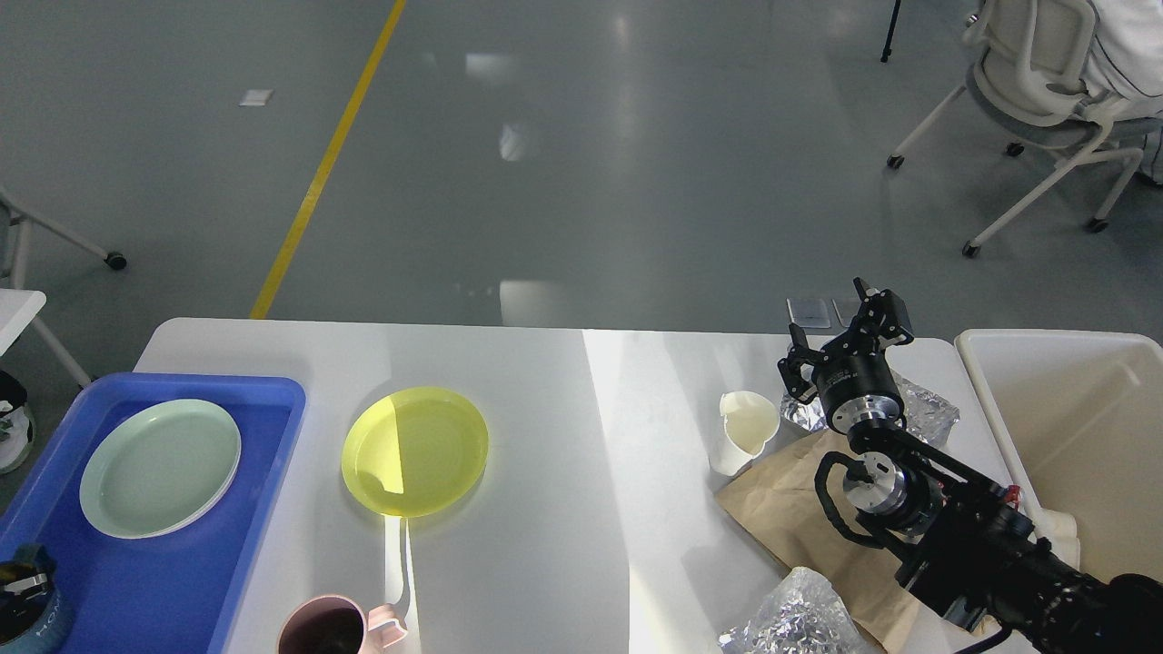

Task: Tidy desktop

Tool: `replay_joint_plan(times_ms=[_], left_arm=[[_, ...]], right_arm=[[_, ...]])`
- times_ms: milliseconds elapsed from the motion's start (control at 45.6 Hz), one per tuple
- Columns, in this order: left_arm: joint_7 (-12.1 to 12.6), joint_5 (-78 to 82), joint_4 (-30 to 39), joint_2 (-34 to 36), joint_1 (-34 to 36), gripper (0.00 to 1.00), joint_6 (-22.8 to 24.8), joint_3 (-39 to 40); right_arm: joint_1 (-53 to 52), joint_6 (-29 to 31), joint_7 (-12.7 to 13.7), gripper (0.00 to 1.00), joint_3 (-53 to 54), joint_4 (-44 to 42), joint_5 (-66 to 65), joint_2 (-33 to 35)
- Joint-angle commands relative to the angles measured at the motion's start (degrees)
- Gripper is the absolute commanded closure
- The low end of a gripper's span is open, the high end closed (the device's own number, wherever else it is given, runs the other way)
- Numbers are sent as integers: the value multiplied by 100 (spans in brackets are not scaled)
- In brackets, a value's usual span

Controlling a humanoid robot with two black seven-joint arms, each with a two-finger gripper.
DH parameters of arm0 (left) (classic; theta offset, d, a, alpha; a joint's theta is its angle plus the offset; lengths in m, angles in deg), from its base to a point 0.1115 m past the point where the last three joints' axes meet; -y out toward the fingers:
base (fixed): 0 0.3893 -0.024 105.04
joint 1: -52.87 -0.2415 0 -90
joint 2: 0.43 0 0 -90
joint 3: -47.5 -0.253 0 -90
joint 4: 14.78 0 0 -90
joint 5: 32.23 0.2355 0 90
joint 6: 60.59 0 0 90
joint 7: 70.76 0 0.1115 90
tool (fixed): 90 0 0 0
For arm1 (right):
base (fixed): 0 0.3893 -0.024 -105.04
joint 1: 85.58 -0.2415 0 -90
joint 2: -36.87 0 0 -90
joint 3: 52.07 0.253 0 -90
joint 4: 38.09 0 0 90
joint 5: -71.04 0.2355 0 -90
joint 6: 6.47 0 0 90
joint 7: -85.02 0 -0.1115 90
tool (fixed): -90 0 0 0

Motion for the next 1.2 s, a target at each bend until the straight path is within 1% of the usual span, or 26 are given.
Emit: replay_joint_plan(times_ms=[0, 307, 460, 657, 876, 1052, 1183], left_arm=[[-8, -14, 0, 32, 17, 38, 4, 1], [-8, -14, -9, 111, 149, 26, 21, 1], [-8, -14, -17, 208, 246, 23, 241, 1], [0, -5, -35, 349, 465, 22, 777, 1], [9, -5, -105, 480, 790, 22, 1225, 1], [9, 4, -132, 621, 1151, 21, 1927, 19], [0, -14, -211, 665, 1388, 21, 2192, 19]], right_arm=[[0, 0, -6, 0, 0, 0, 0, 0], [0, 0, 2, 0, 0, 0, 0, 0], [0, 0, 2, 0, 0, 0, 0, 0], [0, 0, -6, 0, 0, 0, 0, 0], [0, 0, 2, 0, 0, 0, 0, 0], [0, 0, -7, 0, 0, 0, 0, 0], [0, 0, 2, 0, 0, 0, 0, 0]])
